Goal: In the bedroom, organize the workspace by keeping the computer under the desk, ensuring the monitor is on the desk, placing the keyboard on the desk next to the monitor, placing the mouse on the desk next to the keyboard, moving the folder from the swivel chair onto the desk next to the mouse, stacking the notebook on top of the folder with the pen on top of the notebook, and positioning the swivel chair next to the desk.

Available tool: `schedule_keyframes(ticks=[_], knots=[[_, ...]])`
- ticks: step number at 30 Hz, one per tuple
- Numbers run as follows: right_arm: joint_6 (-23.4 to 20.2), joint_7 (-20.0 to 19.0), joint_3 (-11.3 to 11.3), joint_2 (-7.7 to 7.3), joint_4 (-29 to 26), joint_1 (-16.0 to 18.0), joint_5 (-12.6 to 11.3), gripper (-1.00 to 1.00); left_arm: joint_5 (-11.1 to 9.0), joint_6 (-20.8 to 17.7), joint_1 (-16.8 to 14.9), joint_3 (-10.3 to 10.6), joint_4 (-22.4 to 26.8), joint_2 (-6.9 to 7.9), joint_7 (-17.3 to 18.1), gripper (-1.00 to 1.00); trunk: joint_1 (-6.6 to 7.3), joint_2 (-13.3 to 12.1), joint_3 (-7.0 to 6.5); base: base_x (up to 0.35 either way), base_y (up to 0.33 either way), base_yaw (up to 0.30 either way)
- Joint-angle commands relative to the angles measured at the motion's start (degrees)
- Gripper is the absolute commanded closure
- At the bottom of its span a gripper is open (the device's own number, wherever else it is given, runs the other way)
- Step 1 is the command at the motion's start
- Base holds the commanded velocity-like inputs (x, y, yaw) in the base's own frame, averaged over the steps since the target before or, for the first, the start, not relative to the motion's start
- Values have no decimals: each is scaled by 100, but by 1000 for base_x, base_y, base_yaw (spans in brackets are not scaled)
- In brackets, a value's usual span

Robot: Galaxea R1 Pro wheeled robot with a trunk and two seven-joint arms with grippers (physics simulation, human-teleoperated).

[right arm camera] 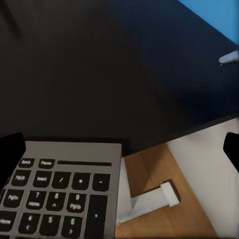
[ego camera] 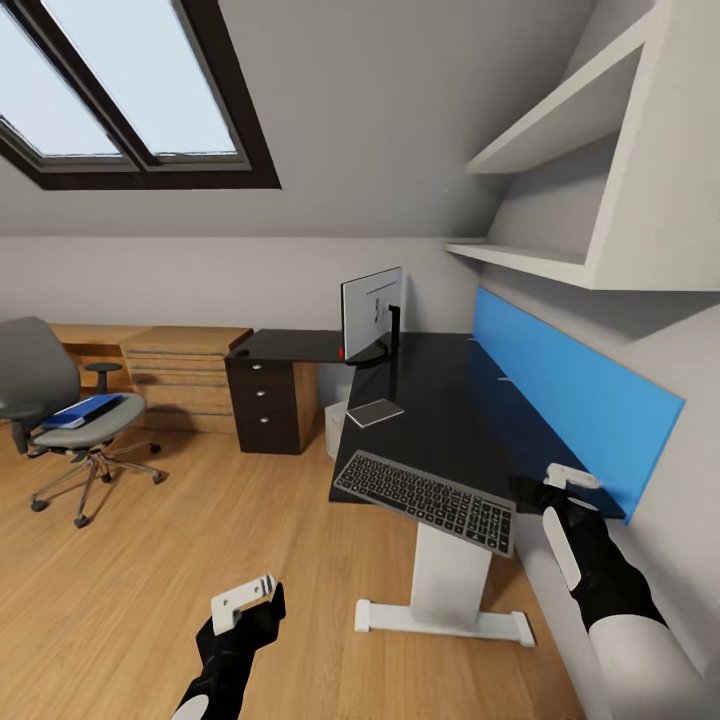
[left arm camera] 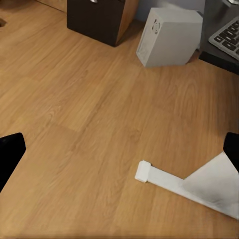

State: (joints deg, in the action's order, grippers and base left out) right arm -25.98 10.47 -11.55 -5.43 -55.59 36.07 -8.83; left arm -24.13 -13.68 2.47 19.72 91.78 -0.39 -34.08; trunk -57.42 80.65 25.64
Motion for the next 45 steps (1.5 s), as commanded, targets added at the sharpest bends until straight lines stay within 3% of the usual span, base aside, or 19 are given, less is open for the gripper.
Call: schedule_keyframes(ticks=[1, 7, 16, 22, 29, 39, 42, 45], knots=[[-21, 40, 5, -4, -7, -8, -85, -100, -31, -20, -1, 1, 21, -2, -33, -100, 1, 3, 6, -42, 0, 0], [-17, 33, 2, -26, -6, -26, -339, -100, -31, -19, -1, -2, 37, -4, -48, -100, 1, 3, 6, -21, 0, 0], [-13, 1, -12, -88, -12, -101, -775, -100, -31, -14, -1, -20, 42, -11, -76, -100, -197, 364, 167, -4, 0, 0], [-18, -7, -66, -103, -13, -113, -856, -100, -31, -18, -1, -45, 40, -7, -74, -100, -329, 605, 275, 0, 0, 0], [-20, -9, -259, -107, -13, -121, -934, -100, -31, -20, -1, -54, 23, -8, -78, -100, -483, 886, 400, 0, 0, 0], [-52, -49, -496, -108, -13, -126, -968, -100, -30, -19, -1, -42, 16, -9, -89, -100, -483, 886, 400, 0, 0, 0], [-66, -165, -632, -108, -13, -126, -974, -100, -27, -20, -1, -40, 13, -8, -90, -100, -483, 886, 400, 0, 0, 0], [-79, -586, -920, -111, -7, -126, -973, -100, -25, -20, -1, -39, 9, -6, -95, -100, -483, 886, 400, 0, 0, 0]])
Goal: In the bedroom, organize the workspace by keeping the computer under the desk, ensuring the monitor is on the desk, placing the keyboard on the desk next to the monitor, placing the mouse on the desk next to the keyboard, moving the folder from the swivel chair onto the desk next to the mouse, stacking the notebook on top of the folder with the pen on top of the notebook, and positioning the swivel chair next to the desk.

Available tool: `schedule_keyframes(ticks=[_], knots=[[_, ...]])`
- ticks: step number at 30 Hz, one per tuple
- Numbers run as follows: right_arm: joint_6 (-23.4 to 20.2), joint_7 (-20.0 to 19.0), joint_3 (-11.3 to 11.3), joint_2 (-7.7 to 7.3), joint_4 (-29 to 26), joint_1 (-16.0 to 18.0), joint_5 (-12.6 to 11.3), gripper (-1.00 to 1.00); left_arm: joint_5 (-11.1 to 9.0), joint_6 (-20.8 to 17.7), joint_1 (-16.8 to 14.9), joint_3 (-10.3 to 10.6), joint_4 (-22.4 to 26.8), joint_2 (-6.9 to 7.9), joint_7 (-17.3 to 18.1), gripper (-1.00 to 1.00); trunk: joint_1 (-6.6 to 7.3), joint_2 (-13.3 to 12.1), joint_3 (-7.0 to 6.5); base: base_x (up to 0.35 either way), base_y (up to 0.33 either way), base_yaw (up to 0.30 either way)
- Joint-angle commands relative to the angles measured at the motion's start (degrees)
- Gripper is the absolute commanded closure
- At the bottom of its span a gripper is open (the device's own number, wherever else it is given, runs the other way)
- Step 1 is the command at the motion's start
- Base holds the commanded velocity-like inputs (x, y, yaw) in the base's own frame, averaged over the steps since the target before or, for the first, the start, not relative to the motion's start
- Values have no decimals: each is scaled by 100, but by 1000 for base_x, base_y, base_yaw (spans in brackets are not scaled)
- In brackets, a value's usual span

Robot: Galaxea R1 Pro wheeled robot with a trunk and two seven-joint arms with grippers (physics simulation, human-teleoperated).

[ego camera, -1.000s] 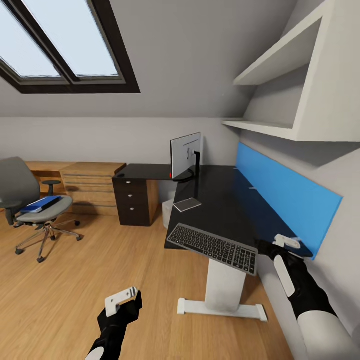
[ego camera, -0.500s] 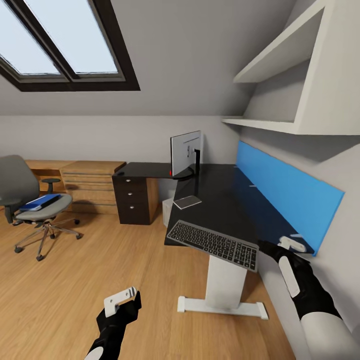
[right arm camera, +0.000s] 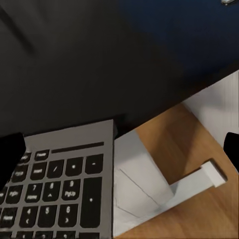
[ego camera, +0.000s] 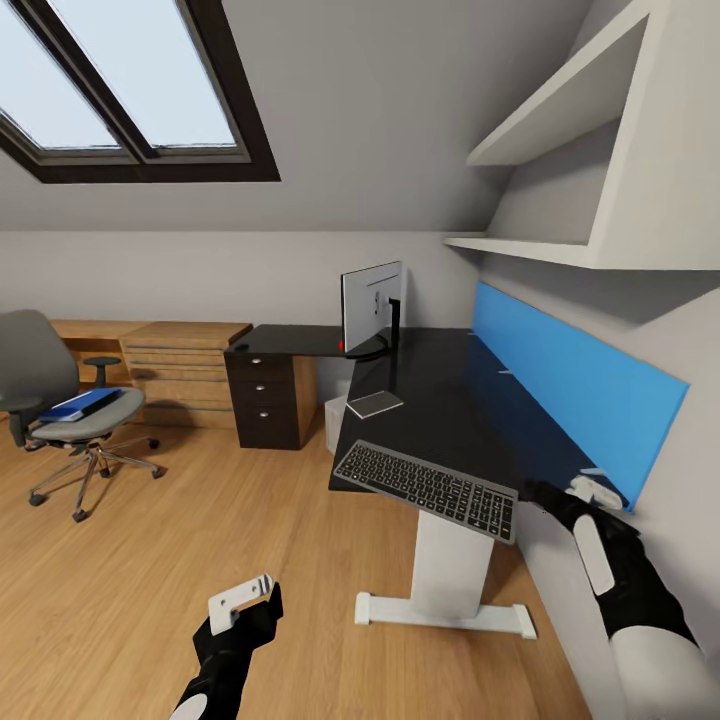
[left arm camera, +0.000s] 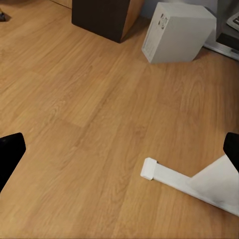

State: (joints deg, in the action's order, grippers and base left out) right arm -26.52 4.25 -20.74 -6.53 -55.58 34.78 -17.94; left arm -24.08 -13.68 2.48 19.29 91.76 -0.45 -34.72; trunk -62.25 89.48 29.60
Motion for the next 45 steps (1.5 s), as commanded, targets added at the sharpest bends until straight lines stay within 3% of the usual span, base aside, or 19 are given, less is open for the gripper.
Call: schedule_keyframes(ticks=[1, 5, 6, 7, 8, 10, 11, 16, 17, 19, 21, 23, 26, 29, 45], knots=[[-34, -176, -160, -3, -4, 2, -61, -100, -30, -19, -2, 4, 9, -2, -32, -100, 0, 3, 5, 0, 0, 0], [-190, -718, -597, -4, 4, -7, -58, -100, -29, -18, -2, 4, 9, -5, -34, -100, 0, 3, 5, 0, 0, 0], [-361, -1046, -854, -5, 15, -20, -59, -100, -31, -16, -2, 4, 8, -6, -31, -100, 0, 3, 5, 0, 0, 0], [-414, -1157, -943, -5, 18, -22, -58, -100, -32, -17, -2, 6, 8, -7, -30, -100, 0, 3, 5, 0, 0, 0], [-567, -1472, -1218, -6, 27, -28, -55, -100, -33, -16, -2, 9, 8, -7, -28, -100, 0, 3, 5, 0, 0, 0], [-754, -1727, -1461, -4, 34, -30, -53, -100, -34, -15, -2, 11, 8, -8, -27, -100, 0, 3, 5, 0, 0, 0], [-992, -1884, -1696, -1, 61, -32, -55, -100, -35, -15, -2, 12, 8, -8, -22, -100, 0, 3, 5, 0, 0, 0], [-1365, -2001, -2195, 6, 184, -33, -62, -100, -35, -16, -2, 13, 8, -8, -19, -100, 0, 3, 5, 0, 0, 0], [-1651, -2062, -2626, 28, 315, -33, -96, -100, -35, -17, -2, 16, 8, -10, -18, -100, 0, 3, 5, 0, 0, 0], [-1785, -2098, -2714, 35, 339, -33, -152, -100, -35, -17, -2, 20, 10, -12, -18, -100, 0, 3, 5, 0, 0, 0], [-2021, -2168, -2822, 32, 367, -33, -389, -100, -35, -19, -2, 33, 21, -15, -6, -100, 0, 3, 5, 0, 0, 0], [-2073, -2183, -2841, 26, 375, -33, -484, -100, -37, -22, -2, 40, 22, -16, -2, -100, 0, 3, 5, 0, 0, 0], [-2158, -2208, -2867, 14, 387, -33, -628, -100, -38, -28, -2, 179, 20, -23, 6, -100, 0, 3, 5, 0, 0, 0], [-2205, -2215, -2872, 12, 394, -33, -661, -100, -30, -23, -2, 281, 21, -21, -4, -100, 0, 3, 5, 0, 0, 0], [-2254, -2261, -2871, 25, 390, -33, -675, -100, -26, -30, -2, 308, 17, -17, -17, -100, -352, 645, 292, 0, 0, 0]])
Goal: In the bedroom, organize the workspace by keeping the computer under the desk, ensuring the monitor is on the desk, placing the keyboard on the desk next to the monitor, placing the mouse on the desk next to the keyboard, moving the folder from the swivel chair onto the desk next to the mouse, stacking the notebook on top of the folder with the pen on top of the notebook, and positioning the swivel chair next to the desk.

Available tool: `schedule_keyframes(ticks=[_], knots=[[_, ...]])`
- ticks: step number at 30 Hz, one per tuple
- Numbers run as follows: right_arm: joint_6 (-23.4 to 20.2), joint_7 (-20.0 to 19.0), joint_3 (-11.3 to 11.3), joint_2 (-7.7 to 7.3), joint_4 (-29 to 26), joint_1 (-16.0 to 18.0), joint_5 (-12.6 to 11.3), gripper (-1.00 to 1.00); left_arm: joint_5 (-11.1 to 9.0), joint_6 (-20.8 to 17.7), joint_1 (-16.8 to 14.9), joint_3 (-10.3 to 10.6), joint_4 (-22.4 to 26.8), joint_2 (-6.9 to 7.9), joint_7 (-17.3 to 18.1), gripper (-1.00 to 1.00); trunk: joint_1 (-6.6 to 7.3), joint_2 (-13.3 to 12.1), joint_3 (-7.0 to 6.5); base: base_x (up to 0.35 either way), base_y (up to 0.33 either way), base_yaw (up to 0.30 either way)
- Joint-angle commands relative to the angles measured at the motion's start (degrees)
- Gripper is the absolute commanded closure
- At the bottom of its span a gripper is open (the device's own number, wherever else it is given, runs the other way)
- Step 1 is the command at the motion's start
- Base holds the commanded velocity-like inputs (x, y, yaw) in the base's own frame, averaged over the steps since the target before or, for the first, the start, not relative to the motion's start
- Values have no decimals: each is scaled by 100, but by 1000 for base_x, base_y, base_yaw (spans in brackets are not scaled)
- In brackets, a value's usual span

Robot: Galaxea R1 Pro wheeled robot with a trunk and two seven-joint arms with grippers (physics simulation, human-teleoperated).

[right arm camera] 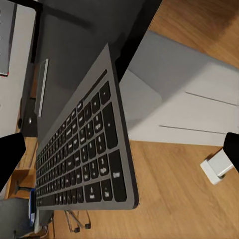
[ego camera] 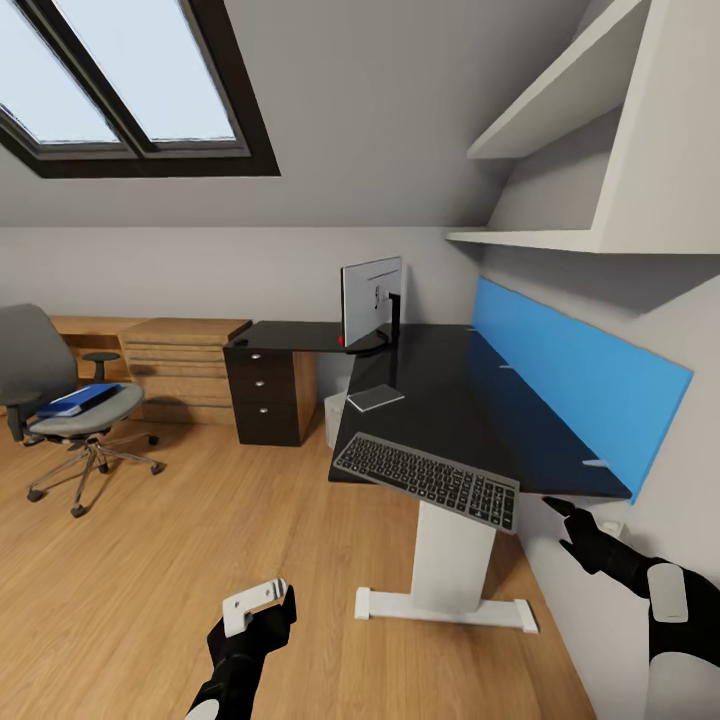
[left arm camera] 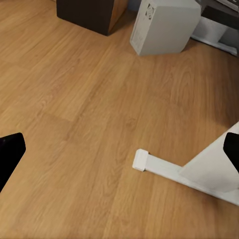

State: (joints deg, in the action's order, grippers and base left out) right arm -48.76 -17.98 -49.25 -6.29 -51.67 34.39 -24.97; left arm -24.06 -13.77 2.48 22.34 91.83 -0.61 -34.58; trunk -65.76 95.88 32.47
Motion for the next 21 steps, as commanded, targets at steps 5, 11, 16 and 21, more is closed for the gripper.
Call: schedule_keyframes(ticks=[5, 11, 16, 21], knots=[[-36, -296, -21, -12, -9, 7, 33, -100, -29, -20, -2, 7, 10, 0, -31, -100, -110, 205, 95, 0, 0, 0], [-45, -462, -23, -21, -3, 7, 32, -100, -29, -20, -2, 7, 10, 0, -31, -100, -242, 445, 203, 0, 0, 0], [-47, -476, -29, -27, 5, 7, 18, -100, -29, -20, -2, 14, 10, 0, -31, -100, -352, 646, 293, 0, 0, 0], [-57, -478, -31, -30, 7, 7, 4, -100, -29, -20, -2, 15, 10, 0, -31, -100, -462, 847, 382, 0, 0, 0]])
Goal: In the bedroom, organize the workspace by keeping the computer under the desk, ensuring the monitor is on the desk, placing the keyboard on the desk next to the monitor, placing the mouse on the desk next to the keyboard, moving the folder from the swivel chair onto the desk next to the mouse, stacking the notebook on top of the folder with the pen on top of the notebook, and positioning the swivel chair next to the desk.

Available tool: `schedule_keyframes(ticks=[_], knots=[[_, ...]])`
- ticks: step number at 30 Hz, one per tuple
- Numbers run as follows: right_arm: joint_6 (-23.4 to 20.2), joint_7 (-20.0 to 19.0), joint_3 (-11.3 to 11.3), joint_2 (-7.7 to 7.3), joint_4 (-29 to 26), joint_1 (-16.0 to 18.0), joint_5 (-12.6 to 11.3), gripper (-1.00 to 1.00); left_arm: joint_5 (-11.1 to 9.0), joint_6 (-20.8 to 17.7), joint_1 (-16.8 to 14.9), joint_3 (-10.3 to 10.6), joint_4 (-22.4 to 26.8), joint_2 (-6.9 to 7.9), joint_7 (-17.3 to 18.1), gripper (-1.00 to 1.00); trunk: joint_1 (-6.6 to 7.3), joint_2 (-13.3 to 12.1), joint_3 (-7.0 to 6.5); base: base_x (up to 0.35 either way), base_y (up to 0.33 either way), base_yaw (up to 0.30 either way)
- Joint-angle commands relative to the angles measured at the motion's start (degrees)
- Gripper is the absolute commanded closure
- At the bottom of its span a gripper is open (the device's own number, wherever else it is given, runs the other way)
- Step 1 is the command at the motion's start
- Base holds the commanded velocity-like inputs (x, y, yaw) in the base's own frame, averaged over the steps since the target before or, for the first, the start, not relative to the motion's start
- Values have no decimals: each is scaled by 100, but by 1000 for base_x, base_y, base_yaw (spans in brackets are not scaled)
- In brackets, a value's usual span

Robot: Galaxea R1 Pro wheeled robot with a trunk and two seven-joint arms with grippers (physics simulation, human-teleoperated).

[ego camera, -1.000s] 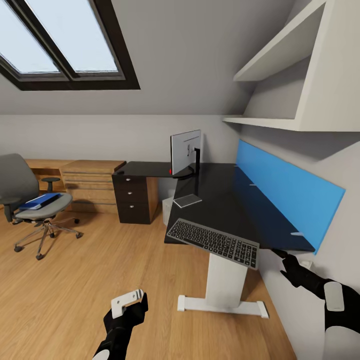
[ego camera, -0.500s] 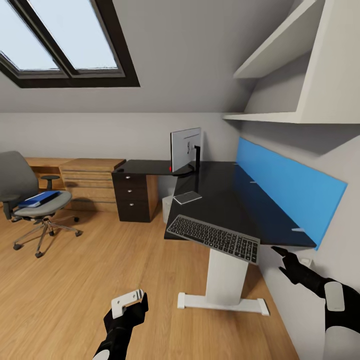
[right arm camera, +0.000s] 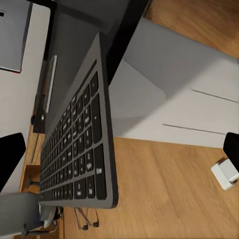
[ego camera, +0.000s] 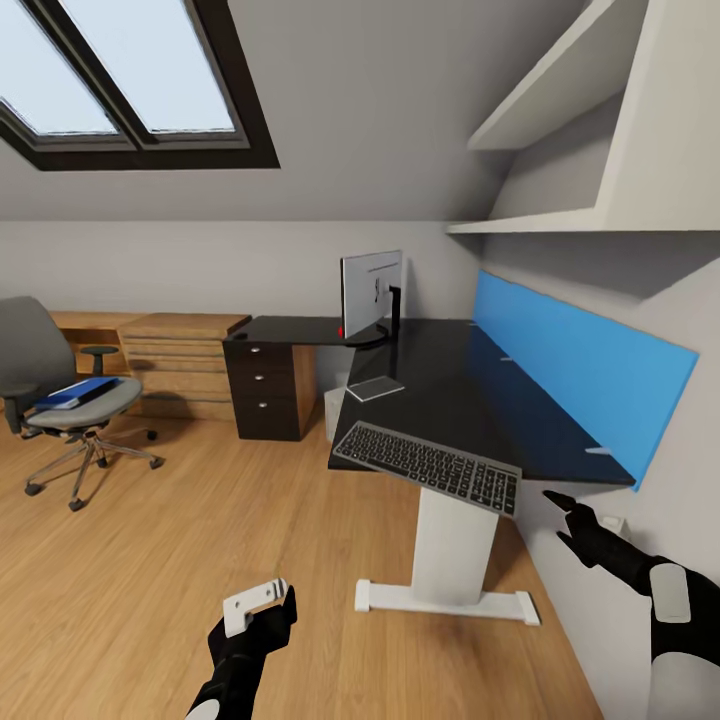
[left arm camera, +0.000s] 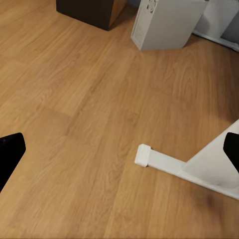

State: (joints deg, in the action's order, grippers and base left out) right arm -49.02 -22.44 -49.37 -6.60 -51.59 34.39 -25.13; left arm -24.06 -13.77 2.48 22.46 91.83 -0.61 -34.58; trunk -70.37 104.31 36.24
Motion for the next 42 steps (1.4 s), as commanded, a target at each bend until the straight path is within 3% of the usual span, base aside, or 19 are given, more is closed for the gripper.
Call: schedule_keyframes(ticks=[1, 14, 42], knots=[[-33, -32, -20, 1, -1, 7, 20, -100, -29, -20, -2, 4, 10, 0, -31, -100, -22, 44, 23, 0, 0, 0], [-38, -33, -20, 9, 0, 7, 25, -100, -29, -20, -2, -4, 10, 0, -31, -100, -308, 566, 257, 0, 0, 0], [-29, -33, -11, 18, 8, 7, 41, -100, -20, -19, -2, -22, -16, 100, -5, -100, -308, 566, 257, 48, 48, 0]])
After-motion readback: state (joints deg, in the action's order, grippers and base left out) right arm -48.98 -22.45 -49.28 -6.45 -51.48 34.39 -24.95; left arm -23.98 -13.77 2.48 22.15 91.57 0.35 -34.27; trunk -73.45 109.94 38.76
